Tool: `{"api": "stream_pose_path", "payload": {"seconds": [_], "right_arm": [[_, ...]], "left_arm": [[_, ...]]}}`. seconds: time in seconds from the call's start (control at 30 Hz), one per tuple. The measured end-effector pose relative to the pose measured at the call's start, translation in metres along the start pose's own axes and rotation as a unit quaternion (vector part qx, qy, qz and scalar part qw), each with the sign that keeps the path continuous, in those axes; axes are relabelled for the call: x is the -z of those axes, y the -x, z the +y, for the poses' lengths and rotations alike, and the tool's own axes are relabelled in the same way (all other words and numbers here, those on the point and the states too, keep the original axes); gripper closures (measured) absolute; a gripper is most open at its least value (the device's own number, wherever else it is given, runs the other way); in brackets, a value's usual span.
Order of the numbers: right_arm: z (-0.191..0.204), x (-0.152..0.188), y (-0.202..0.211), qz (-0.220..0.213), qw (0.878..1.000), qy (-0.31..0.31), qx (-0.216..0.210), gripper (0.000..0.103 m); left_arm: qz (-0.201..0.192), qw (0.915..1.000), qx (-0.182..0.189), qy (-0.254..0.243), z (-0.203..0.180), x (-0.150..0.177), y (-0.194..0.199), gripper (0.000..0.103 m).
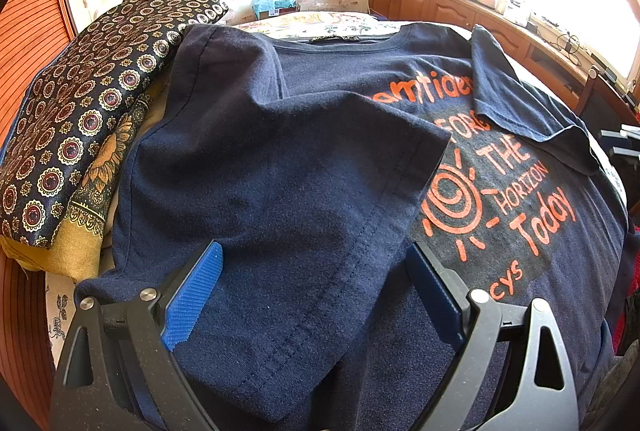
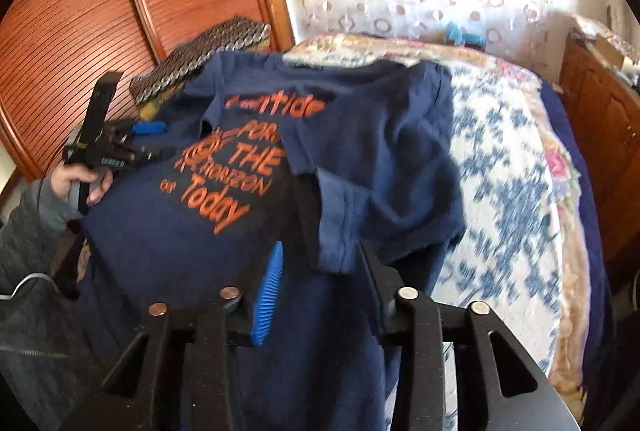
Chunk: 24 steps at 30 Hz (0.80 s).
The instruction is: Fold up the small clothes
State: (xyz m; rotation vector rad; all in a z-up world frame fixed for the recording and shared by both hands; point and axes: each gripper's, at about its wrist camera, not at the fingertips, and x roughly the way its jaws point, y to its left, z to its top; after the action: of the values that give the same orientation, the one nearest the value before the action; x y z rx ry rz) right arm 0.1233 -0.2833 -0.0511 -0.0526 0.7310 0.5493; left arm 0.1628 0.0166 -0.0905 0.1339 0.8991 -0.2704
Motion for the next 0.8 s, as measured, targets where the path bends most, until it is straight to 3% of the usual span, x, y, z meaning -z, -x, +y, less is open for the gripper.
{"api": "stream_pose_path", "payload": {"seconds": [0.13, 0.37, 0.53, 0.7, 0.77, 0.8], "right_arm": [[0.003, -0.013, -0.007, -0.013, 1.0, -0.004, 0.015, 0.062], [0.033, -0.041, -0.055, -0.003, 1.0, 0.025, 0.016, 0.062], [0.047, -0.067, -0.103, 0.027, 0.999, 0.028, 0.01, 0.062], [0.049, -0.083, -0.151, 0.067, 0.997, 0.024, 0.03, 0.062], [0.053, -0.089, -0.158, 0.064, 0.996, 0.036, 0.045, 0.067], [0.055, -0.092, -0.16, 0.065, 0.996, 0.039, 0.052, 0.079]], "left_arm": [[0.0, 1.0, 0.0, 0.0, 0.0, 0.0, 0.0, 0.01], [0.0, 1.0, 0.0, 0.0, 0.0, 0.0, 0.0, 0.01], [0.0, 1.0, 0.0, 0.0, 0.0, 0.0, 0.0, 0.01], [0.0, 1.0, 0.001, 0.0, 0.0, -0.001, -0.001, 0.01], [0.0, 1.0, 0.001, 0.0, 0.0, -0.001, -0.002, 0.01], [0.0, 1.0, 0.001, 0.0, -0.001, -0.002, -0.002, 0.01]]}}
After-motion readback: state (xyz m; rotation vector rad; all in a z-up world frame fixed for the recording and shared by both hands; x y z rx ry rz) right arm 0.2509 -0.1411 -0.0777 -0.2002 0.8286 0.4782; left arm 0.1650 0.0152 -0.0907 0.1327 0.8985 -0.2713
